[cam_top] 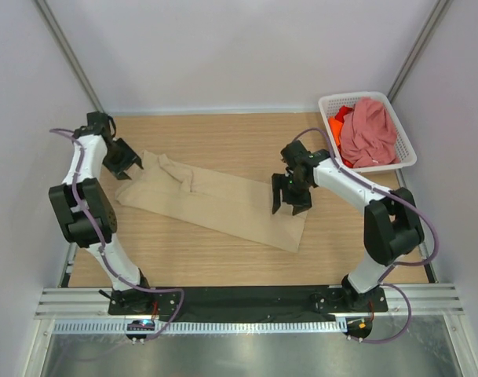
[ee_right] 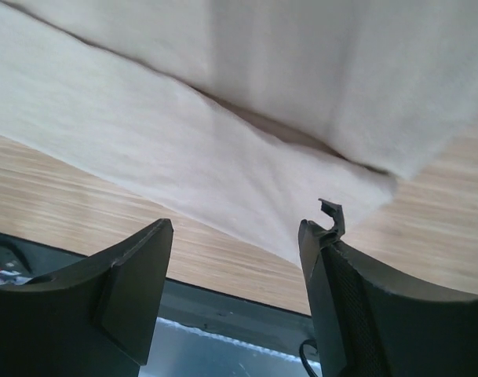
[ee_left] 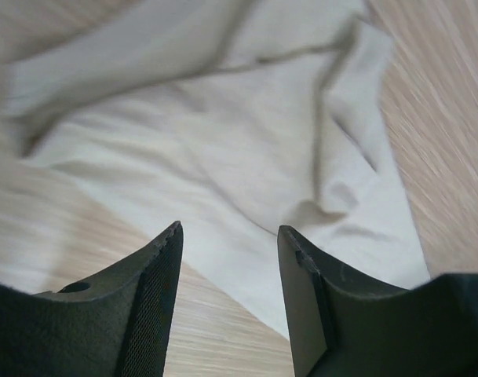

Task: Fold and stack the t-shirts
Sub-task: Fold the tshirt

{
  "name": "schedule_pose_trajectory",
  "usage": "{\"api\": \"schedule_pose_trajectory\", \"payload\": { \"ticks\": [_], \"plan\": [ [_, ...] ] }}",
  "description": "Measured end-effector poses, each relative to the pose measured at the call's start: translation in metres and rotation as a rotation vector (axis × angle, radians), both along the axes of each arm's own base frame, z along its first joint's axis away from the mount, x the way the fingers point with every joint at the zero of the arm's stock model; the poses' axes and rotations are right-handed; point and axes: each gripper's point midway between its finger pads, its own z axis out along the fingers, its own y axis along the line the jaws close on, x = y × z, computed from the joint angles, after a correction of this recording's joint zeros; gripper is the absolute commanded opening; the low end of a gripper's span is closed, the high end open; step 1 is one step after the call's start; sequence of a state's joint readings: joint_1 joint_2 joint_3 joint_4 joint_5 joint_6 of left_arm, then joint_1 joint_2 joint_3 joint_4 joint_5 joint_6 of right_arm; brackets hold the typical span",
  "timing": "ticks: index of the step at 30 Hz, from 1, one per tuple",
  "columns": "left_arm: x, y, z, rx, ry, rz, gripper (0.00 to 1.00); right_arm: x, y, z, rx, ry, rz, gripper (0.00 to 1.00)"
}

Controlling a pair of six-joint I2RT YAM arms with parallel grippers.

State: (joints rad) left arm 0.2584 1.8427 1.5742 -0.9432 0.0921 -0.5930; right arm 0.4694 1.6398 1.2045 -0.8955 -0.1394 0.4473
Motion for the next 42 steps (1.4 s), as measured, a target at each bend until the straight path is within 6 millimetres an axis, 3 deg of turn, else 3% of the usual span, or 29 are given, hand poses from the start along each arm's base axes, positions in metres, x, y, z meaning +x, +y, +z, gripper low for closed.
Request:
{"api": "schedule_pose_trajectory", "payload": {
  "ticks": [6, 8, 11, 16, 20, 23, 25, 30, 42],
  "plan": [
    [0.025, -0.085, -0.001, -0.083, -0.047, -0.194, 0.48, 0.053, 0.058, 0.005, 0.19, -0.049, 0.047, 0.78],
    [0.024, -0.102, -0.003, -0.094, -0.042, -0.219, 0.47, 0.077, 0.083, 0.008, 0.262, -0.089, 0.057, 0.78],
    [0.02, -0.107, -0.005, -0.095, -0.042, -0.209, 0.47, 0.114, 0.13, 0.015, 0.38, -0.167, 0.069, 0.71],
    [-0.008, -0.098, 0.006, -0.073, -0.051, -0.163, 0.47, 0.158, 0.208, 0.024, 0.557, -0.27, 0.069, 0.49],
    [-0.028, -0.097, 0.03, -0.059, -0.111, -0.157, 0.47, 0.173, 0.259, 0.015, 0.656, -0.295, 0.064, 0.43],
    [-0.04, -0.097, 0.044, -0.052, -0.15, -0.158, 0.48, 0.179, 0.286, 0.003, 0.694, -0.297, 0.064, 0.38],
    [-0.046, -0.097, 0.047, -0.049, -0.162, -0.158, 0.48, 0.181, 0.299, -0.006, 0.71, -0.293, 0.063, 0.33],
    [-0.059, -0.097, 0.043, -0.047, -0.15, -0.156, 0.48, 0.179, 0.318, -0.021, 0.719, -0.283, 0.059, 0.33],
    [-0.071, -0.097, 0.029, -0.052, -0.115, -0.155, 0.48, 0.189, 0.32, -0.02, 0.705, -0.315, 0.049, 0.4]
  ]
}}
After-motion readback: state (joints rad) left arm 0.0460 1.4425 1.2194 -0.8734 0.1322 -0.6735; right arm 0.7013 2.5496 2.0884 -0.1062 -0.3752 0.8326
